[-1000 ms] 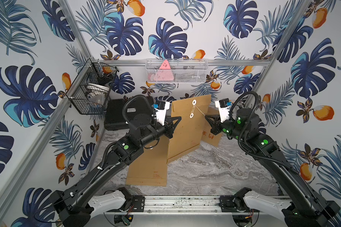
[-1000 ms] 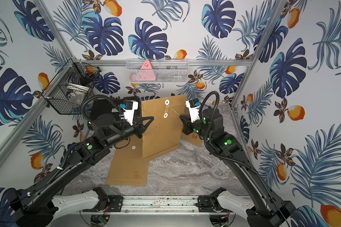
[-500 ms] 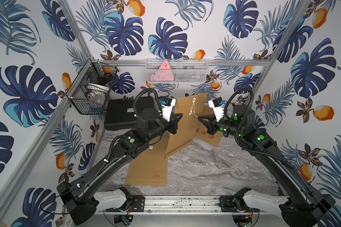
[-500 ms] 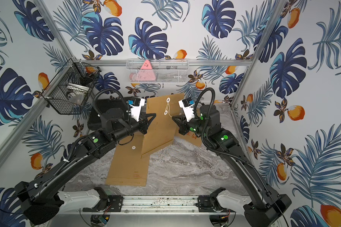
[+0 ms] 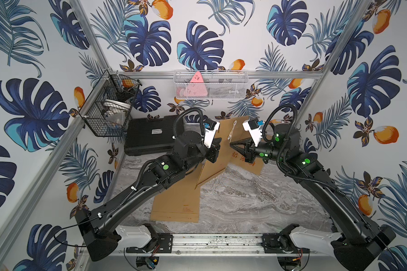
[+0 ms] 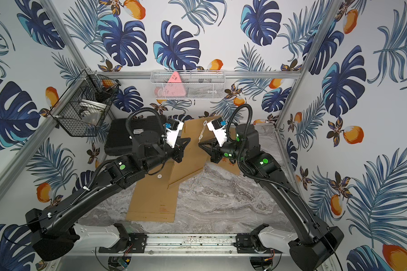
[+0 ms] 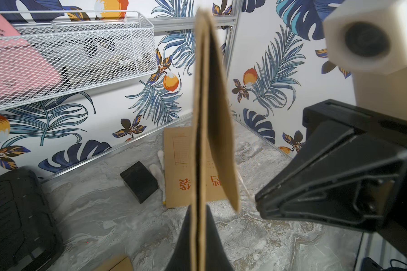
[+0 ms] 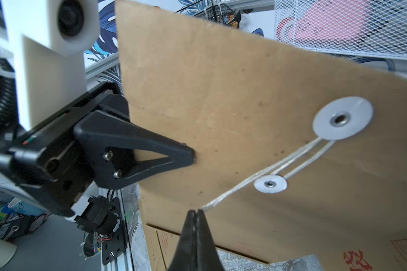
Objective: Open the file bag
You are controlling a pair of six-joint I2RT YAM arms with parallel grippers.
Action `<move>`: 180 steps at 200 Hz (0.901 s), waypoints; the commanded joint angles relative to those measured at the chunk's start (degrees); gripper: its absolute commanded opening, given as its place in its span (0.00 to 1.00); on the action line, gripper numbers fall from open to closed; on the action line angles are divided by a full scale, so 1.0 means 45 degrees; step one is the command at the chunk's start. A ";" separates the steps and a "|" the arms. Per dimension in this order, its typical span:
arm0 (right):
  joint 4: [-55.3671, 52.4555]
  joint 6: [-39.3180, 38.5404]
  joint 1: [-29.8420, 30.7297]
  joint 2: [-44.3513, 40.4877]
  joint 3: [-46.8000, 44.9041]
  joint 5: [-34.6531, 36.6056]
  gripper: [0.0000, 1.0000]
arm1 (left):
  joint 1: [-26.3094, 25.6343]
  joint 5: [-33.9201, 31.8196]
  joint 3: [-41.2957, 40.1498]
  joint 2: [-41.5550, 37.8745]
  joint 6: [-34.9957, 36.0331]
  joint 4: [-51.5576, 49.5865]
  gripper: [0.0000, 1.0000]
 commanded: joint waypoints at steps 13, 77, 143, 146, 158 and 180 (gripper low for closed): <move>0.0442 -0.0265 0.0021 0.0085 0.0058 -0.1203 0.00 | -0.0106 -0.0584 0.0175 0.0102 0.0272 0.0185 0.00; 0.1010 0.0208 0.0032 -0.0312 -0.0191 -0.0026 0.00 | -0.0196 -0.0679 0.0282 0.0220 0.0862 -0.0773 0.00; 0.1619 0.0759 0.0013 -0.1247 -0.0533 0.1891 0.00 | -0.0206 0.0251 0.0430 0.0137 0.1812 -0.2500 0.00; 0.1637 0.0788 0.0025 -0.1277 -0.0550 0.1997 0.00 | -0.0209 0.0302 0.0452 0.0149 0.1852 -0.2577 0.00; 0.1705 0.0888 0.0016 -0.1417 -0.0638 0.2445 0.00 | -0.0196 0.0527 0.0531 0.0148 0.1978 -0.2806 0.00; 0.1756 0.1047 0.0018 -0.1642 -0.0765 0.3240 0.00 | -0.0197 0.0865 0.0594 0.0090 0.2249 -0.3146 0.00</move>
